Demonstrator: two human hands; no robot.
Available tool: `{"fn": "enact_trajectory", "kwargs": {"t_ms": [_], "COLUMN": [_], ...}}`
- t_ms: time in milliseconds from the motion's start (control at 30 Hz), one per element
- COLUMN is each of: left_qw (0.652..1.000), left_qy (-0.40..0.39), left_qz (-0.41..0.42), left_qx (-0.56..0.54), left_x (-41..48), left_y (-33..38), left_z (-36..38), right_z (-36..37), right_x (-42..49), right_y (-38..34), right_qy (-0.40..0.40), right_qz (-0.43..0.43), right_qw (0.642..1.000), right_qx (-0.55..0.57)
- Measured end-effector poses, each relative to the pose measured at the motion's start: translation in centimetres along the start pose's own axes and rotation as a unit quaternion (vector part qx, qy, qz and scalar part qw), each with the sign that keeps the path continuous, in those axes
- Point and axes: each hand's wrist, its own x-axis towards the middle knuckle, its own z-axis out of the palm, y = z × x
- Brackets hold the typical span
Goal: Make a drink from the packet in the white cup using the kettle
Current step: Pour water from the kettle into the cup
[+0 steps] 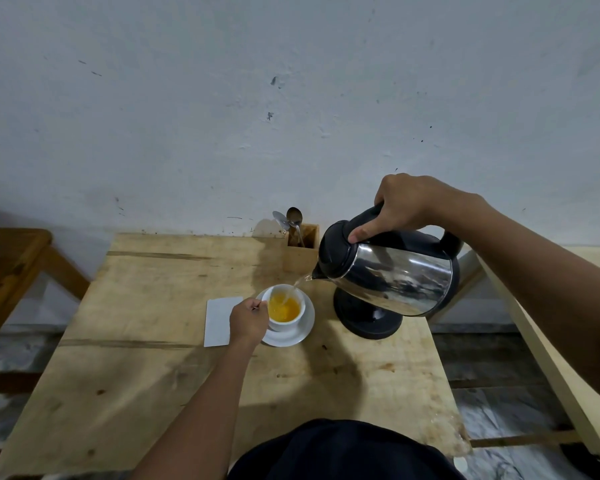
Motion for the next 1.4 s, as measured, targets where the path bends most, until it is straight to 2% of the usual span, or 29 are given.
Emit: {"fn": "enact_trajectory", "kwargs": {"t_ms": [767, 1100, 1400], "left_qw": [1.0, 1.0, 1.0], "left_qy": [0.005, 0.005, 0.012], "left_qz": [-0.002, -0.003, -0.007], "left_qx": [-0.011, -0.009, -0.004], "left_x": [0.4, 0.3, 0.2], "left_y": [-0.4, -0.4, -0.3], "left_z": [0.2, 0.2, 0.1], "right_z": [-0.1, 0.9, 4.9], "right_x": [0.0, 0.1, -0.1], "right_y": [1.2, 3.2, 7.1], "right_qy": [0.003, 0.022, 0.073], "right_qz": [0.01, 0.002, 0.003], "right_qw": [0.999, 0.989, 0.95], "right_qx": [0.044, 0.148, 0.304]}}
